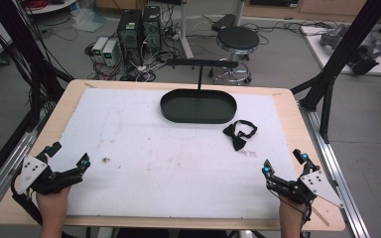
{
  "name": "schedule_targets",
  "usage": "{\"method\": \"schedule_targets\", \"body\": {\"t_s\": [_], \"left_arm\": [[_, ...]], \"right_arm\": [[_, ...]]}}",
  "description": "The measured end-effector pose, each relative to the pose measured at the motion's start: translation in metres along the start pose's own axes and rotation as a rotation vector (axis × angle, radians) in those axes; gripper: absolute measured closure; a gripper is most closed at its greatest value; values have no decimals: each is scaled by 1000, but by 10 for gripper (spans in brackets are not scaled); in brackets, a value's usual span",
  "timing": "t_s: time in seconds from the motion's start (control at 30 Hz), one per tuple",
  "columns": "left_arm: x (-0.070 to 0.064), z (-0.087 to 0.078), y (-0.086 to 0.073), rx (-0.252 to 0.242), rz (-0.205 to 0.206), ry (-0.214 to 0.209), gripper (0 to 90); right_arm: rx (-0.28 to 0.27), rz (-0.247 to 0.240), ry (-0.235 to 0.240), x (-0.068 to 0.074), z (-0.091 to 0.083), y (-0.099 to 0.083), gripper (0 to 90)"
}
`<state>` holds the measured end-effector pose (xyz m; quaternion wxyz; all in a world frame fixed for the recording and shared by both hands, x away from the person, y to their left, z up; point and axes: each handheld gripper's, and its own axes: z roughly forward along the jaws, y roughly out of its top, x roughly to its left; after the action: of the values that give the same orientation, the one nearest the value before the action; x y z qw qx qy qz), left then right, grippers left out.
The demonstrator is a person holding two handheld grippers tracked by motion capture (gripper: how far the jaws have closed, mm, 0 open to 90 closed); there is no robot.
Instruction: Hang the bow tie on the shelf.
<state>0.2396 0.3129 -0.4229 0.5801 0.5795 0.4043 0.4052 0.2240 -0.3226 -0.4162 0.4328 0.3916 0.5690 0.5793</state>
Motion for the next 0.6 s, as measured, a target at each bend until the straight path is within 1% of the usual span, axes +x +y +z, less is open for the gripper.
{"method": "schedule_targets", "body": {"t_s": [0.13, 0.27, 0.33, 0.37, 0.4, 0.47, 0.5, 0.53, 0.6], "left_arm": [[0, -1, 0, 2, 3, -1, 25], [-1, -1, 0, 4, 10, -5, 25], [-1, -1, 0, 3, 8, -5, 25], [-1, 0, -1, 7, 6, -4, 25], [-1, 0, -1, 7, 6, -4, 25], [0, -1, -1, 8, 8, -3, 25], [0, -1, -1, 6, 8, -4, 25], [0, -1, -2, 10, 7, -1, 25], [0, -1, -2, 11, 4, -2, 25]], "right_arm": [[-4, 3, 3, 0, 0, 0, 29], [-16, 10, 17, 1, 1, 2, 29], [-18, 9, 21, 1, 1, 3, 29], [-14, 9, 40, 2, 2, 5, 29], [-10, 6, 45, 3, 3, 5, 29], [8, -15, 54, 4, 6, 7, 29], [8, -15, 54, 4, 6, 7, 29], [30, -14, 70, 4, 10, 10, 29], [35, -7, 78, 4, 11, 11, 28]]}}
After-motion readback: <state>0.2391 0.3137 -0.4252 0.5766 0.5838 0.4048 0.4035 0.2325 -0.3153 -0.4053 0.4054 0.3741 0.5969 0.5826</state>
